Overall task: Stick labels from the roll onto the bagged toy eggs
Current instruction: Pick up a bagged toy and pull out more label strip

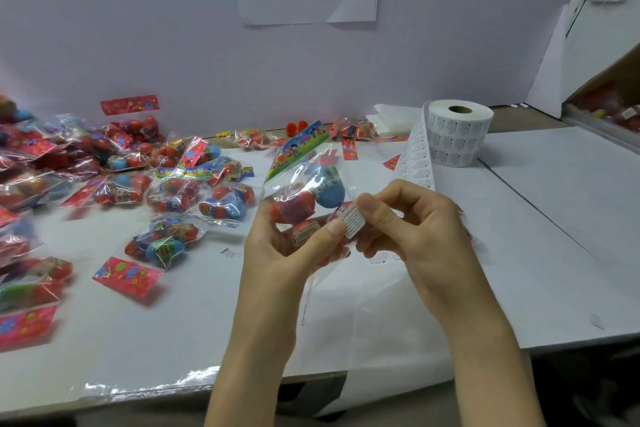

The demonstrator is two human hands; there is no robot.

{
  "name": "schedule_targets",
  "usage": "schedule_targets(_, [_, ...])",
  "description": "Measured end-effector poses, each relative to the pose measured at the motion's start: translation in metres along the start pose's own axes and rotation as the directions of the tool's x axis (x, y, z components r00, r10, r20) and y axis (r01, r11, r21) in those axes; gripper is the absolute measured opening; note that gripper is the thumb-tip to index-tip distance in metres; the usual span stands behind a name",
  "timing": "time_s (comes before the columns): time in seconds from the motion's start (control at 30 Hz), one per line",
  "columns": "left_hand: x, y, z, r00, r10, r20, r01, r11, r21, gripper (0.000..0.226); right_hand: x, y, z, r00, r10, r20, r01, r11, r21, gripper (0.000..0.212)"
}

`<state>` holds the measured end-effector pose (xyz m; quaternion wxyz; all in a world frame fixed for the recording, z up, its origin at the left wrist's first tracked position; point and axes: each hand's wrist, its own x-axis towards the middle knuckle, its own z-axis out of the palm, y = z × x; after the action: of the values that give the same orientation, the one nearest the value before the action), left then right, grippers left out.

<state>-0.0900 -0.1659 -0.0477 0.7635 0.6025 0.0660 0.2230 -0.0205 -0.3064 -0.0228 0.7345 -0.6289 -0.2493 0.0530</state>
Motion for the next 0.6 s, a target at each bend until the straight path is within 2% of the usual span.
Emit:
schedule_targets(0.13, [-0.0008,-0.001,0.0032,1.0,0.006,-0.023,-0.006,1.0,0.01,0.072,-0.0002,0.0004,-0.0002,1.0,-0.01,0.003,0.01,0.998,-0.065,0.023])
schedule_targets(0.33, [-0.001,-0.0005,0.0043,0.994,0.025,-0.111,-0.029,0.999,-0.04,0.069,-0.0005,0.0012,-0.0011,0.994,-0.009,0.113,0.024,0.991,-0.128,0.03])
schedule_targets(0.43, [-0.0014,0.0008,0.0041,0.991,0.022,-0.132,-0.029,0.998,-0.047,0.075,-0.0005,0.0023,-0.0014,0.985,0.008,0.171,0.01,0.995,-0.103,0.037])
schedule_targets(0.5, [-0.0021,0.002,0.0054,0.99,0.034,-0.134,-0.04,0.998,-0.045,0.073,-0.0007,0.0017,0.0002,0.987,0.021,0.16,-0.01,0.998,-0.066,0.03])
schedule_targets(0.6, [-0.0021,0.0018,0.0064,0.994,0.045,-0.103,-0.047,0.999,-0.013,0.065,0.0008,0.0016,0.0016,0.997,-0.002,0.071,0.006,0.998,-0.055,0.024])
